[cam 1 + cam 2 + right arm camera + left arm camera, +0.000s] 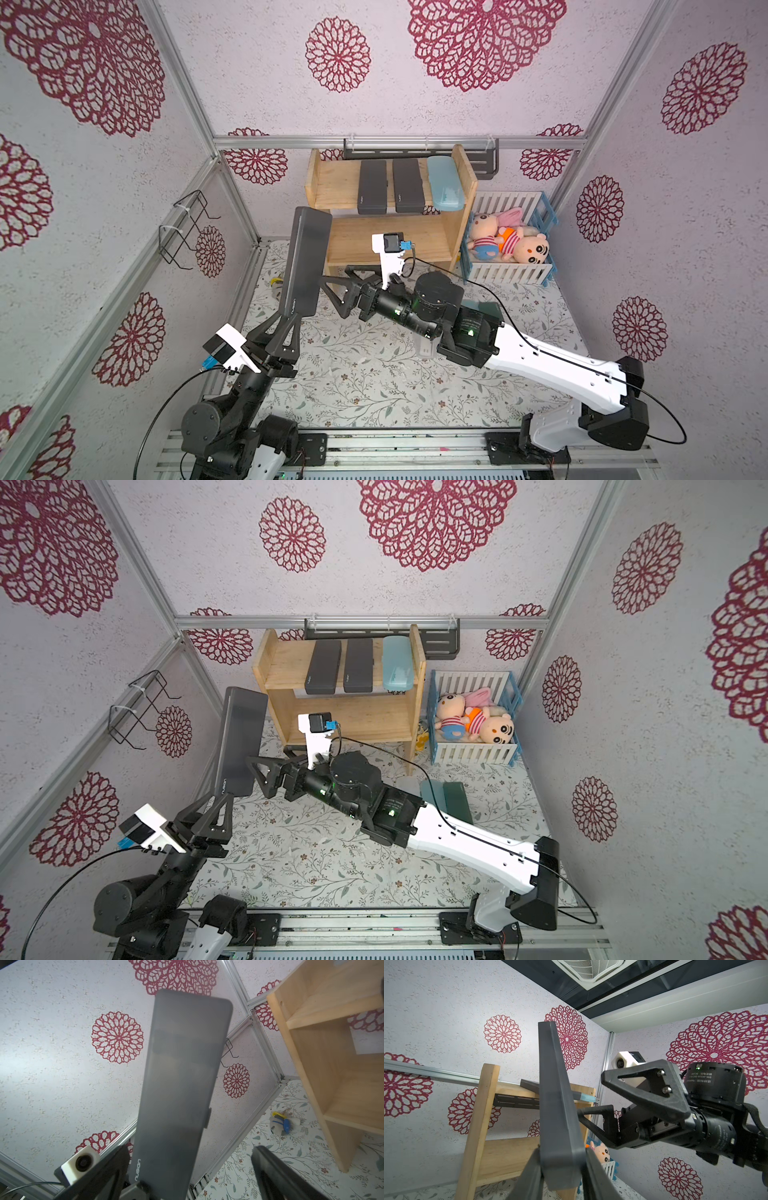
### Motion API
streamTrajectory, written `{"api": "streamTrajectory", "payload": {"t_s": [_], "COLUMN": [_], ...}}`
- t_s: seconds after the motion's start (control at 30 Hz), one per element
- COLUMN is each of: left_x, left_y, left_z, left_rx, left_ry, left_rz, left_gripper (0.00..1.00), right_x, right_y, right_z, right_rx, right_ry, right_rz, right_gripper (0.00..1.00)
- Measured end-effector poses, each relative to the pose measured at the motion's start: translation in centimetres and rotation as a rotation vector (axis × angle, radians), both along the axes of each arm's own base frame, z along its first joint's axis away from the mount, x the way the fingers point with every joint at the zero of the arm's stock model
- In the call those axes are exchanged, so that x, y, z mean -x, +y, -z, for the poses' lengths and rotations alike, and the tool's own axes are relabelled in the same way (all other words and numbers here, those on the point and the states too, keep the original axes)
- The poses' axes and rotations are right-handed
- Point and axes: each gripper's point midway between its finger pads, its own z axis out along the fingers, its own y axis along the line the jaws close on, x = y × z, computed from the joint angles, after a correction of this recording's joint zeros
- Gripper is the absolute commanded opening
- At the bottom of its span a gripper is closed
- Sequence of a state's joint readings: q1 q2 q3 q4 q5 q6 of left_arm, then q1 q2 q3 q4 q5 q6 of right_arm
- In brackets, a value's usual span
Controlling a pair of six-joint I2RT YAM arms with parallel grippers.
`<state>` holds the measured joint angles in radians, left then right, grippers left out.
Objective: Remove the pencil cases from the shelf
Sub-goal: Pick up the pencil case from the shelf, then place the pencil case at the center of the board.
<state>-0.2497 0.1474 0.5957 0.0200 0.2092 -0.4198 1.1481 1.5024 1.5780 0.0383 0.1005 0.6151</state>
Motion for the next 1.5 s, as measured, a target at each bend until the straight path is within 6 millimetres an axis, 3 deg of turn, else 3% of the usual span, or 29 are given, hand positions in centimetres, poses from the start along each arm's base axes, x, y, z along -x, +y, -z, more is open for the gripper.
{"api": "streamTrajectory", "payload": {"t_s": [0.3, 0.7, 0.8, 1.0, 1.1, 1.2, 1.23, 1.37, 1.5], "left_x": [0.0, -0.1, -0.1, -0.4, -0.4, -0.5, -0.5, -0.2, -0.1], "left_y": [0.1, 0.3, 0.3, 0.5, 0.6, 0.9, 1.0, 1.7, 2.6], "left_z": [0.8, 1.7, 2.0, 2.6, 2.7, 2.8, 2.8, 2.6, 2.3], "left_rx": [-0.014, -0.038, -0.049, -0.061, -0.061, -0.058, -0.056, -0.033, 0.009], "left_ry": [0.021, 0.047, 0.053, 0.073, 0.079, 0.083, 0.081, 0.081, 0.099], "left_rz": [-0.010, -0.029, -0.038, -0.056, -0.060, -0.080, -0.087, -0.115, -0.150], "left_gripper": [0.00, 0.00, 0.00, 0.01, 0.19, 0.82, 0.98, 0.97, 0.97], "right_x": [-1.4, -2.6, -2.6, -2.7, -2.8, -3.0, -3.0, -3.7, -4.7], "right_y": [2.6, 4.8, 5.1, 5.7, 5.7, 5.7, 5.6, 5.0, 2.4], "right_z": [-0.4, 1.8, 1.9, 1.0, 1.0, 1.9, 2.3, 4.5, 9.8], "right_rx": [0.021, 0.080, 0.085, 0.060, 0.062, 0.101, 0.120, 0.219, 0.382], "right_ry": [0.024, 0.075, 0.077, 0.089, 0.091, 0.089, 0.089, 0.086, 0.120], "right_rz": [0.012, 0.022, 0.019, 0.012, 0.016, 0.031, 0.037, 0.083, 0.121], "right_gripper": [0.99, 0.98, 0.90, 0.66, 0.57, 0.55, 0.55, 0.56, 0.55]}}
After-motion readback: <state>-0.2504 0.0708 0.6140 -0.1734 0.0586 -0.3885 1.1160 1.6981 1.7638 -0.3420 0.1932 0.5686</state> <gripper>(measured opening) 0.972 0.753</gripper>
